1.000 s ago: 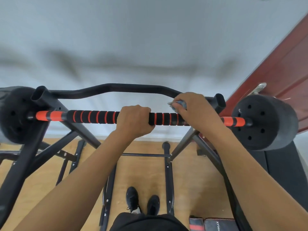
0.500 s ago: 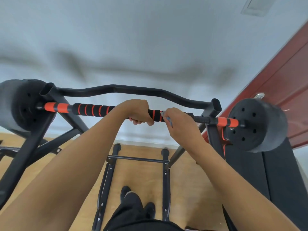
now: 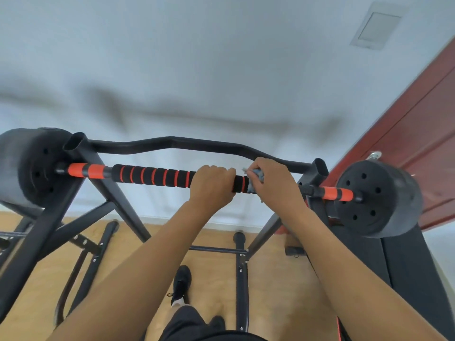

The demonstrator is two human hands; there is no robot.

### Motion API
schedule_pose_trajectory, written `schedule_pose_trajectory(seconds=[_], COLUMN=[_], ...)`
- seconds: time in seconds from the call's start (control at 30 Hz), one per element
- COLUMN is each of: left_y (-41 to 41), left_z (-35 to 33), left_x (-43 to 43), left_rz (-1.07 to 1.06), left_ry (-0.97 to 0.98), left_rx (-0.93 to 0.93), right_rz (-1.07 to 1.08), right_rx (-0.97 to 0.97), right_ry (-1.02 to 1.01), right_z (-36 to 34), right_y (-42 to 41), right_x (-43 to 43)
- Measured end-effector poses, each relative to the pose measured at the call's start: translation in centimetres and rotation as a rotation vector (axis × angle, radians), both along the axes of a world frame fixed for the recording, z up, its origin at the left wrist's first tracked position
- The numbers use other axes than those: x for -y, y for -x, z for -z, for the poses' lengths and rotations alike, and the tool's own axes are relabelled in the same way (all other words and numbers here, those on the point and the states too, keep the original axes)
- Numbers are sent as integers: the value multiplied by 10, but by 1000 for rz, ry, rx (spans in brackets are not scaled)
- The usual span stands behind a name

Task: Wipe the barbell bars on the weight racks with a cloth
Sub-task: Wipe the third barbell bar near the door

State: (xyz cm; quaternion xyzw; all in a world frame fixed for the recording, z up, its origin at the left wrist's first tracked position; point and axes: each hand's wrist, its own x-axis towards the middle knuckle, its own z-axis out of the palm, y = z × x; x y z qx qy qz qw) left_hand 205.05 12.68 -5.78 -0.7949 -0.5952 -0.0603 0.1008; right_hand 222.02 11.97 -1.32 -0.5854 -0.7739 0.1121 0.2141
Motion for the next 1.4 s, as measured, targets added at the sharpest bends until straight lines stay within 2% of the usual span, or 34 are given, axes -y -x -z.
schedule_pose_trajectory(seconds=[0.07,0.2,0.27,0.37,0.47,0.53,0.6,0.67,0.73,0.8,0.87,0.93,1.07,1.23,1.3,1.4], left_y=[1,0,0,3,6,9,13,16,16,12,9,9,8,9,10,11], left_z=[-8,-23,-31,-41,-44,-44,-42,-38,-30,-22,-22,-29,-37,-39,-37,-36], left_x=[-6,-23,-34,-52,-62,-63,-59,-48,-33,-25,-27,-34,-42,-43,-43,-46], left_rz=[-12,-30,-36,-48,-36,6,85,165,185,151,109,99,99,113,114,117], left_ry=[81,299,513,910,1116,1122,1024,738,401,267,330,491,674,715,708,679], left_rx=[5,17,61,224,324,363,402,327,136,34,18,70,141,168,161,155], right_rz=[18,57,60,37,3,-15,-12,20,57,64,60,58,20,-18,-11,54], right_rx=[54,10,-37,-120,-109,-62,-57,-131,-179,-142,-76,-76,-5,131,86,-48], right_ry=[-2,-25,-4,-13,-89,-83,-41,-18,-43,-83,-55,-16,-43,6,55,5], right_z=[6,13,15,23,28,29,28,17,4,-1,3,13,22,30,30,14], right_y=[5,8,10,9,2,-3,-7,-10,-8,0,11,19,21,17,12,11], right_x=[0,9,14,32,48,53,58,59,48,30,19,22,33,54,67,55])
